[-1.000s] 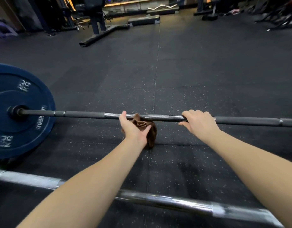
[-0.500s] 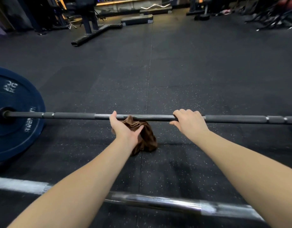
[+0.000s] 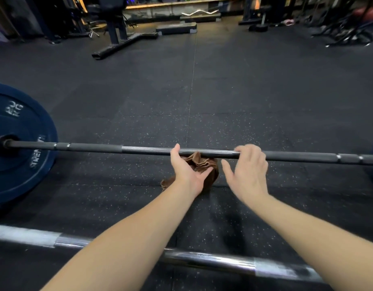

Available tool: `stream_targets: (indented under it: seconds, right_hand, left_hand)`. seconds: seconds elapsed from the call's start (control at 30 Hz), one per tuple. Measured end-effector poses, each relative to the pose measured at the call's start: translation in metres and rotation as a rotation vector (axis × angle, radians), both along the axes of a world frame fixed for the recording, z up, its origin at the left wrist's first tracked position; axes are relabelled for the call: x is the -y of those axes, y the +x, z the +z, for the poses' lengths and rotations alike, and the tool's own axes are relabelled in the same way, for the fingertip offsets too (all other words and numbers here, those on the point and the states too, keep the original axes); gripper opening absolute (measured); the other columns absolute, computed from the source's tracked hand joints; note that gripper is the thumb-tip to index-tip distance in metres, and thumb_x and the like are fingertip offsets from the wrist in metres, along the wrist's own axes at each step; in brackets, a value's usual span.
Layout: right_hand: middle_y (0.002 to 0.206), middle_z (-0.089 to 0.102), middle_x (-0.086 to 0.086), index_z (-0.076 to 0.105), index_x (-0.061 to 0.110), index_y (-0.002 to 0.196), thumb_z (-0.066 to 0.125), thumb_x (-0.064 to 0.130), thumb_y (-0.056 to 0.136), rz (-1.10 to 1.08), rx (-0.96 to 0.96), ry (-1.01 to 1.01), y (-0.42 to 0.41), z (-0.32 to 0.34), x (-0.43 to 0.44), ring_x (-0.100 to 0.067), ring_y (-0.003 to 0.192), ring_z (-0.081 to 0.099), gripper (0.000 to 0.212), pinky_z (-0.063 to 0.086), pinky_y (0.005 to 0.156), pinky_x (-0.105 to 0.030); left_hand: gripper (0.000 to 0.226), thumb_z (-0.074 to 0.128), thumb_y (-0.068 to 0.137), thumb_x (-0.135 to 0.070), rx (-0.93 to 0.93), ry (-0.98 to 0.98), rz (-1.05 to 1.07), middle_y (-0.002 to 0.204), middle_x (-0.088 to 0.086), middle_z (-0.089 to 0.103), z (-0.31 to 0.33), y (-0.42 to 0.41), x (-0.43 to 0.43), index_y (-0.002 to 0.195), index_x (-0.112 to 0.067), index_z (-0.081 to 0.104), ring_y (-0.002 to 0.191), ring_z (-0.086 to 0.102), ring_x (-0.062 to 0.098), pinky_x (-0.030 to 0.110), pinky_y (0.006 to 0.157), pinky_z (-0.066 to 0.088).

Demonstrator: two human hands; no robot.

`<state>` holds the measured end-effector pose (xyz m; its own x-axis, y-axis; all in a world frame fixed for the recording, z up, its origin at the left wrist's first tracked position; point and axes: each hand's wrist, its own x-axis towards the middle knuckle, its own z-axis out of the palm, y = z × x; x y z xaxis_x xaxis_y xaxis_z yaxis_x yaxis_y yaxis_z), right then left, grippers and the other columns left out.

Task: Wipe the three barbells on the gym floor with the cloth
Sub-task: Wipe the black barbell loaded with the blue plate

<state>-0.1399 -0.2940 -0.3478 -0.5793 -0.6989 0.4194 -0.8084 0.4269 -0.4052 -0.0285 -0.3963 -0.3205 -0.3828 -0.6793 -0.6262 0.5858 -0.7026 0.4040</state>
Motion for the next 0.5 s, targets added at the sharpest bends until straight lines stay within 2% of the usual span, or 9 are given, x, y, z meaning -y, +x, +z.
stream_targets:
  seconds: [0.07, 0.1, 0.13, 0.2, 0.23, 0.27, 0.3, 0.37, 0.5]
  right_hand:
    - [0.106, 0.052, -0.002, 0.056, 0.017, 0.104, 0.065, 0.041, 0.095, -0.074, 0.326, 0.012, 0.017, -0.002, -0.014, -0.028, 0.105, 0.051, 0.027, 0.04, 0.088, -0.039]
    - [0.1, 0.056, 0.0, 0.056, 0.018, 0.102, 0.064, 0.041, 0.095, -0.08, 0.525, 0.068, 0.024, -0.004, -0.015, -0.025, 0.102, 0.056, 0.025, 0.044, 0.087, -0.037]
    - [0.099, 0.061, -0.001, 0.057, 0.016, 0.109, 0.065, 0.041, 0.095, -0.096, 0.772, 0.109, 0.028, -0.006, -0.014, -0.023, 0.097, 0.063, 0.029, 0.052, 0.087, -0.038]
    - [0.112, 0.067, -0.011, 0.045, 0.011, 0.139, 0.069, 0.038, 0.094, -0.11, 1.328, 0.105, 0.031, -0.008, -0.003, -0.024, 0.093, 0.071, 0.058, 0.062, 0.084, -0.042]
    - [0.121, 0.065, -0.017, 0.039, 0.01, 0.147, 0.068, 0.036, 0.096, -0.065, 1.548, 0.091, 0.032, -0.01, 0.004, -0.028, 0.097, 0.071, 0.064, 0.062, 0.086, -0.043]
    - [0.127, 0.064, -0.022, 0.041, 0.008, 0.148, 0.063, 0.034, 0.1, -0.004, 1.708, 0.064, 0.033, -0.01, 0.011, -0.031, 0.103, 0.07, 0.059, 0.06, 0.089, -0.044]
    - [0.128, 0.064, -0.023, 0.046, 0.007, 0.144, 0.056, 0.029, 0.105, 0.043, 1.809, 0.015, 0.035, -0.011, 0.017, -0.032, 0.109, 0.069, 0.047, 0.058, 0.093, -0.045]
    - [0.129, 0.068, -0.015, 0.056, 0.008, 0.136, 0.044, 0.019, 0.109, 0.083, 1.867, -0.119, 0.04, -0.013, 0.027, -0.026, 0.118, 0.066, 0.031, 0.054, 0.1, -0.046]
    - [0.12, 0.072, -0.014, 0.057, 0.006, 0.123, 0.035, 0.004, 0.109, -0.026, 1.75, -0.377, 0.03, -0.015, 0.035, -0.026, 0.116, 0.068, 0.026, 0.053, 0.103, -0.045]
  left_hand:
    - [0.083, 0.074, 0.074, -0.062, -0.034, 0.016, -0.02, 0.126, 0.02, 0.064, -0.003, 0.003, 0.003, 0.136, -0.01, 0.057, 0.112, 0.065, 0.045, 0.062, 0.102, 0.049]
    - [0.084, 0.074, 0.074, -0.062, -0.041, 0.015, -0.027, 0.127, 0.02, 0.063, -0.004, 0.005, 0.004, 0.137, -0.01, 0.057, 0.113, 0.064, 0.045, 0.062, 0.103, 0.048]
    - [0.084, 0.073, 0.075, -0.062, -0.042, 0.014, -0.035, 0.128, 0.02, 0.062, -0.003, 0.006, 0.003, 0.138, -0.009, 0.056, 0.114, 0.063, 0.045, 0.062, 0.104, 0.047]
    - [0.083, 0.069, 0.08, -0.063, -0.021, 0.003, -0.051, 0.133, 0.02, 0.059, -0.002, 0.007, 0.001, 0.141, -0.009, 0.052, 0.121, 0.059, 0.045, 0.061, 0.107, 0.045]
    - [0.083, 0.067, 0.082, -0.063, -0.012, -0.003, -0.052, 0.136, 0.02, 0.057, -0.001, 0.008, 0.001, 0.143, -0.009, 0.049, 0.125, 0.056, 0.045, 0.062, 0.107, 0.044]
    - [0.084, 0.066, 0.084, -0.063, -0.011, -0.009, -0.052, 0.137, 0.02, 0.056, 0.0, 0.008, -0.001, 0.144, -0.008, 0.047, 0.127, 0.055, 0.045, 0.061, 0.108, 0.043]
    - [0.084, 0.066, 0.084, -0.063, -0.015, -0.015, -0.053, 0.136, 0.02, 0.056, 0.001, 0.008, -0.001, 0.144, -0.007, 0.047, 0.126, 0.055, 0.045, 0.061, 0.108, 0.043]
    - [0.082, 0.065, 0.084, -0.063, -0.024, -0.015, -0.055, 0.131, 0.02, 0.06, 0.003, 0.008, -0.001, 0.141, -0.005, 0.05, 0.121, 0.059, 0.044, 0.058, 0.108, 0.045]
    - [0.073, 0.059, 0.086, -0.065, 0.104, -0.072, -0.132, 0.121, 0.017, 0.069, 0.003, 0.01, -0.002, 0.131, -0.007, 0.06, 0.112, 0.066, 0.037, 0.052, 0.104, 0.047]
